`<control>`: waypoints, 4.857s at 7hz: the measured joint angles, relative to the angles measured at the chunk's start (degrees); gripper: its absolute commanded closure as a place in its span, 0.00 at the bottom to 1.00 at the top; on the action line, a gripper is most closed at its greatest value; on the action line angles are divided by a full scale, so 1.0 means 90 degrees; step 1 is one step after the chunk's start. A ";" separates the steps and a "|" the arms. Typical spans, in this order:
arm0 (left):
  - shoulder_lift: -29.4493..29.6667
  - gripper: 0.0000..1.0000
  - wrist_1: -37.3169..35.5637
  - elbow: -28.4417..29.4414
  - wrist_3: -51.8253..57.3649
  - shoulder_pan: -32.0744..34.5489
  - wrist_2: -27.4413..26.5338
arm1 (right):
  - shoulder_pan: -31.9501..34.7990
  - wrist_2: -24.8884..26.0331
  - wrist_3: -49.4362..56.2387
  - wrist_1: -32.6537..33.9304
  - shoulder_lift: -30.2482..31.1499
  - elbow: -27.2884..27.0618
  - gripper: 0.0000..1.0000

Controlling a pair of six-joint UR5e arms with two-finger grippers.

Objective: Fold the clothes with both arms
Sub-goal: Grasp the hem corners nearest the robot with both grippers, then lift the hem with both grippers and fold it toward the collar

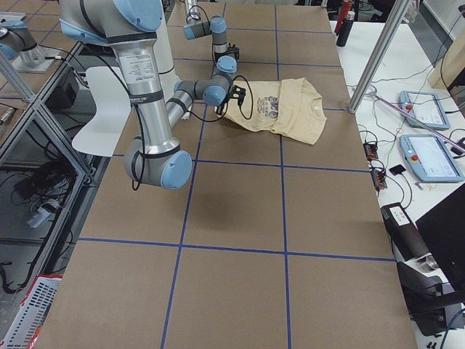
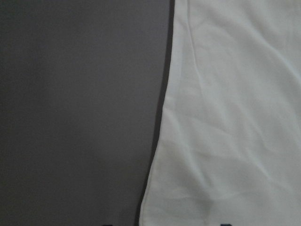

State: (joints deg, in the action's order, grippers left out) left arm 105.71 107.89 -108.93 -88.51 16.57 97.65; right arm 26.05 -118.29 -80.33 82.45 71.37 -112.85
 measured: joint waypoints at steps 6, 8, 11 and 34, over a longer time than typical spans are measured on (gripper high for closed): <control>-0.0002 0.81 -0.0086 -0.0007 0.0000 -0.0025 0.0006 | 0.0024 -0.0009 0.0000 -0.0001 0.0003 0.0000 1.00; 0.0002 1.00 -0.0092 -0.0010 0.0000 -0.0025 0.0009 | 0.0025 -0.0008 0.0000 -0.0001 0.0008 0.0000 1.00; -0.0002 1.00 -0.0102 -0.0164 0.0000 -0.0014 0.0034 | 0.0033 0.0000 0.0000 -0.0001 0.0019 -0.0003 1.00; 0.1662 1.00 -0.1215 0.0204 0.2497 0.3073 0.1372 | 0.2561 -0.0292 -0.0731 -0.0176 -0.1250 0.1284 1.00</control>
State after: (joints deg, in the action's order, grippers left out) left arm 120.67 96.96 -107.09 -66.03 44.23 110.00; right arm 49.10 -120.92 -86.91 80.87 60.12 -101.30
